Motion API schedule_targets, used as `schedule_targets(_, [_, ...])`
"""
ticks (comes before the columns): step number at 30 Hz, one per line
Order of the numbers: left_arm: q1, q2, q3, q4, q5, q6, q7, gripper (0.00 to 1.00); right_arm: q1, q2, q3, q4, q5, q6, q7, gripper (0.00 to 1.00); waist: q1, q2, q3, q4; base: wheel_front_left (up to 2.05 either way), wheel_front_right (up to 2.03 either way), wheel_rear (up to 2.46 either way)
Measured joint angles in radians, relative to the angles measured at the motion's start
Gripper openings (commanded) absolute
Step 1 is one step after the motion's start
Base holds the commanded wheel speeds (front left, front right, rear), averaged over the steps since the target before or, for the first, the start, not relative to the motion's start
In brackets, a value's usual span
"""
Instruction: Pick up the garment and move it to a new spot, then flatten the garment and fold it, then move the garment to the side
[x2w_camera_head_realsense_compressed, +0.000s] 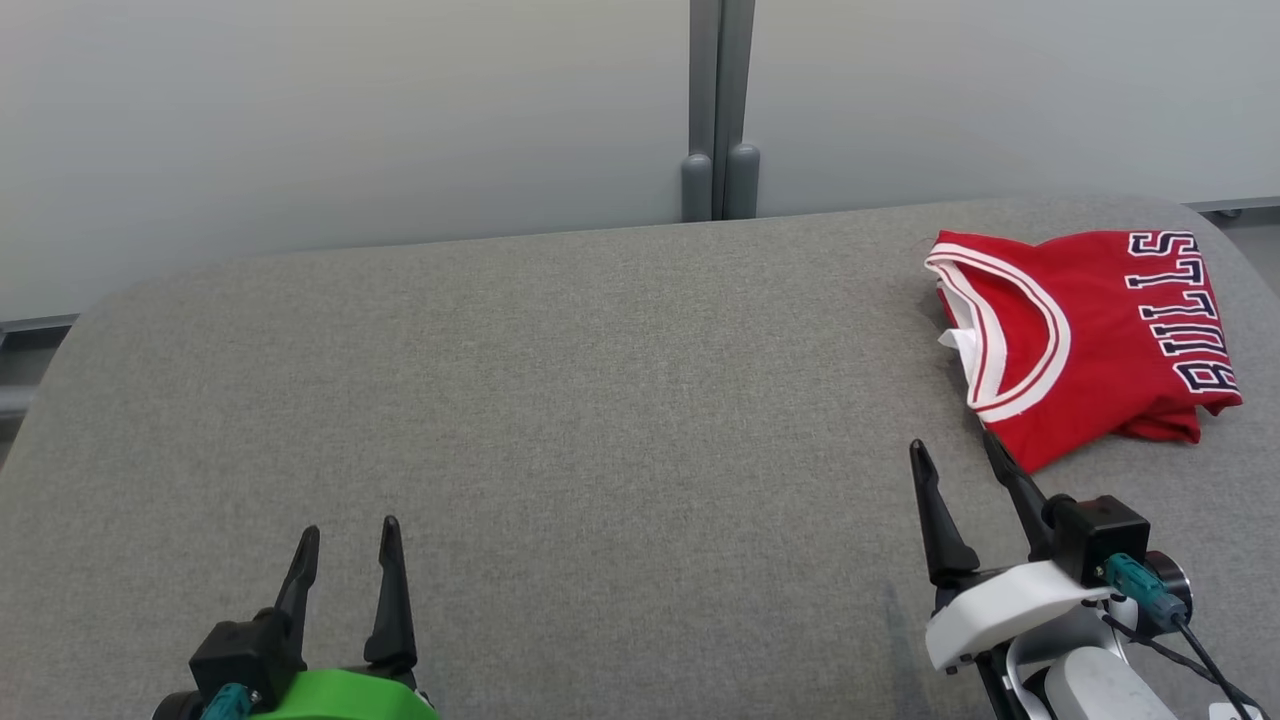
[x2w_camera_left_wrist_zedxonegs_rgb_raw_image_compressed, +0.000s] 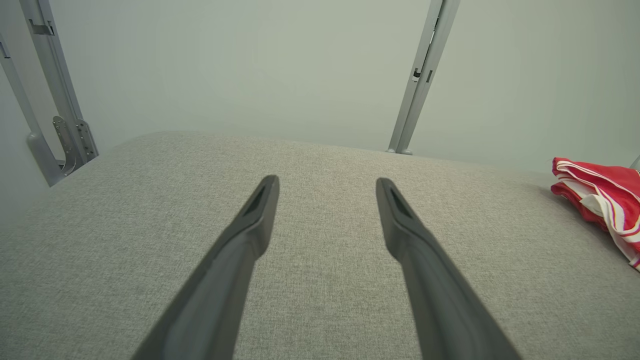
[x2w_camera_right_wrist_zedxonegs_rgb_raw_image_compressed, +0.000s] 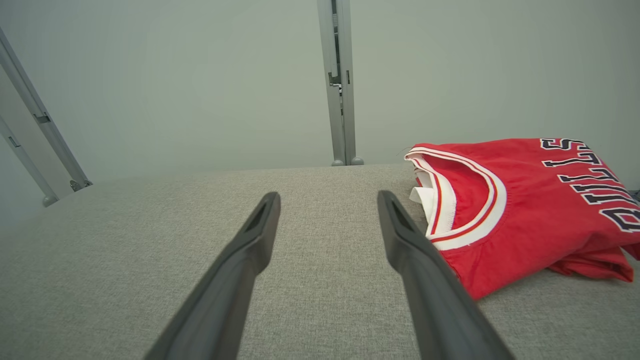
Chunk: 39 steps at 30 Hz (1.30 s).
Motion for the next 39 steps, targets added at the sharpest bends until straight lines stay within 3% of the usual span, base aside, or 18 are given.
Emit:
schedule_targets(9, [0.0, 0.0, 0.0, 0.001, 0.01, 0.0, 0.0, 1.0, 0.016, 0.021, -0.011, -0.011, -0.013, 0.0, 0.0, 1.0, 0.0, 0.0, 0.004, 0.002, 0.0, 0.0, 0.0])
schedule_targets(10, [0.0, 0.0, 0.0, 0.001, 0.01, 0.0, 0.0, 0.0, 0.016, 0.021, -0.013, -0.012, -0.013, 0.0, 0.0, 0.0, 0.0, 0.0, 0.004, 0.003, 0.0, 0.0, 0.0])
schedule_targets(22, [0.025, -0.005, -0.011, 0.055, -0.027, -0.005, 0.003, 0.0, 0.073, 0.03, -0.002, 0.041, 0.027, 0.011, 0.002, 0.0, 0.0, 0.0, 0.008, 0.004, 0.0, 0.0, 0.0])
schedule_targets(39, [0.028, -0.005, 0.012, 0.047, -0.26, -0.025, 0.04, 0.0, 0.074, 0.05, -0.063, 0.021, 0.269, 0.045, 0.043, 0.0, 0.0, 0.0, 0.017, 0.008, 0.0, 0.0, 0.0])
